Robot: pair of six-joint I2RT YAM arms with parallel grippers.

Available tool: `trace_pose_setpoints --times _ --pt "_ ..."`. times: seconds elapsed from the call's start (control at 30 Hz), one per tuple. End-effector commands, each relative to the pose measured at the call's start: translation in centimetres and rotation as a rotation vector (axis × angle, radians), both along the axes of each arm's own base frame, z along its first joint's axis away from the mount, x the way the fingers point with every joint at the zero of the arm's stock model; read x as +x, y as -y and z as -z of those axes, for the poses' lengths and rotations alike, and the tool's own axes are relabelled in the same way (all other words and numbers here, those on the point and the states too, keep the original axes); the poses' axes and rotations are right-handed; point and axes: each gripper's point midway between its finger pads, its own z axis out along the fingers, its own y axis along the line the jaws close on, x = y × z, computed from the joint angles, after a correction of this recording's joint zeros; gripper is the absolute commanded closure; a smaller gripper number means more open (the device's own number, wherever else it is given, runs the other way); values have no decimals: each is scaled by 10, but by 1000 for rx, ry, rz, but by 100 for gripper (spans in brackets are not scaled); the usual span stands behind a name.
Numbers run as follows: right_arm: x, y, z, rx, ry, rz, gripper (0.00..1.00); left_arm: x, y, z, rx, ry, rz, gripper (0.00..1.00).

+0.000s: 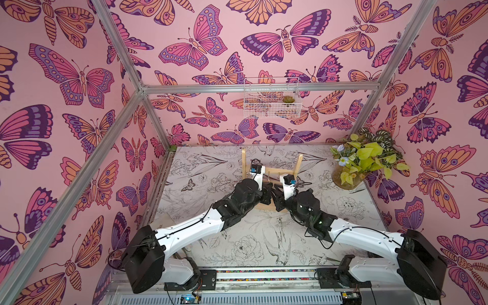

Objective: Hang the necklace on the jewelry display stand
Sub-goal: Hang the necklace on the stand.

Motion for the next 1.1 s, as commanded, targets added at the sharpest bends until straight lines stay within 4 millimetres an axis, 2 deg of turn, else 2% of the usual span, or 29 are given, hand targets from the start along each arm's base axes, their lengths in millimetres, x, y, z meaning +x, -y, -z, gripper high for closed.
trace_pose_setpoints --times 0.0,0.23,0.33,0.53,0.63,0.83,1.07 --pt "-2 13 -14 37 24 35 66 11 0 -8 1 46 -24 100" --pt "-3 26 -13 35 27 62 66 8 3 -10 -18 46 2 100" --pt "-2 26 -12 35 27 64 66 2 -2 -12 -31 35 3 100" --pt "-1 28 -12 34 27 67 66 -10 -20 4 0 -5 -23 100" --pt "-2 28 -13 32 28 60 66 -9 -26 17 37 -22 -45 100" --pt "-6 24 -12 16 14 25 65 -8 -30 25 56 -32 -58 100" --pt "-8 19 -9 25 -5 -1 64 0 -40 47 97 -59 -102 100"
